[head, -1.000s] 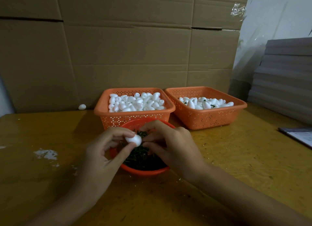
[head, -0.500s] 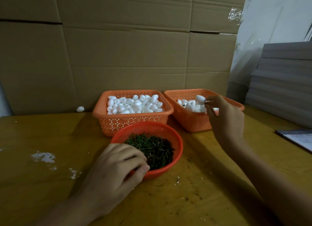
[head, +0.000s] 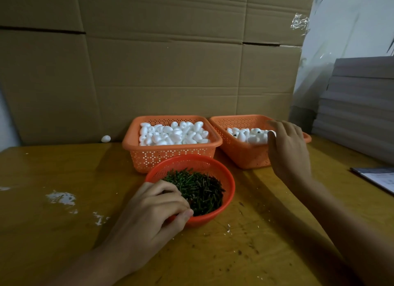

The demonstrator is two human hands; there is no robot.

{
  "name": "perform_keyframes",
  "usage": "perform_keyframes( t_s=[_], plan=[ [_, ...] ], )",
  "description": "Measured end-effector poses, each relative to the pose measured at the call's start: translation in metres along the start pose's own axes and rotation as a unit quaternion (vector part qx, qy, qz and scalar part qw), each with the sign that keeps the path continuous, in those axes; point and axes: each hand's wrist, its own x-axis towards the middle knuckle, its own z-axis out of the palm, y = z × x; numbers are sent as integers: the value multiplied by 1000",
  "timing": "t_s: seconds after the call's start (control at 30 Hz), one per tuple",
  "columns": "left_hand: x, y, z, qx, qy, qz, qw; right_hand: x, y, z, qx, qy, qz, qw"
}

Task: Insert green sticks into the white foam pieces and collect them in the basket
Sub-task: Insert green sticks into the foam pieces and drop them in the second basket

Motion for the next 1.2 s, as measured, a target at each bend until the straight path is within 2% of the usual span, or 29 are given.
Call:
perform_keyframes(
  t_s=[0.07,0.1,0.17,0.23,0.27,0.33,0.53,0.63,0.73,0.87,0.97,1.07,1.2],
  plan=[
    [1,-2,0,22,10,-2,1000,-3,-23,-10,63,21,-33,997],
    [1,-3,1,22,22,-3,1000,-8,-40,-18,98,-1,-73,993],
    [2,-5,2,20,20,-17,999,-21,-74,-29,176,-146,-166,959],
    [2,-4,2,29,27,-15,999,-42,-103,-32,161,-304,-264,901],
    [2,-3,1,32,27,-14,999,-52,-113,-31,124,-352,-305,876],
    [4,-3,3,35,36,-14,999,-60,-120,-31,74,-375,-339,860],
    [4,-2,4,22,36,-19,999,-56,-121,-37,52,-405,-327,852],
    [4,-2,6,23,43,-16,999,-54,-121,-40,78,-426,-310,847],
    [2,-3,6,-12,57,-33,998,-50,-120,-40,135,-437,-275,846],
    [0,-5,7,-70,67,-60,993,-52,-117,-35,214,-405,-252,852],
    [3,-6,6,-128,97,-60,985,-50,-118,-31,316,-373,-183,853],
    [7,-8,7,-143,119,-42,982,-46,-116,-31,413,-365,-107,827],
    [7,-10,7,-164,133,-44,976,-46,-113,-31,494,-351,-53,794]
  ],
)
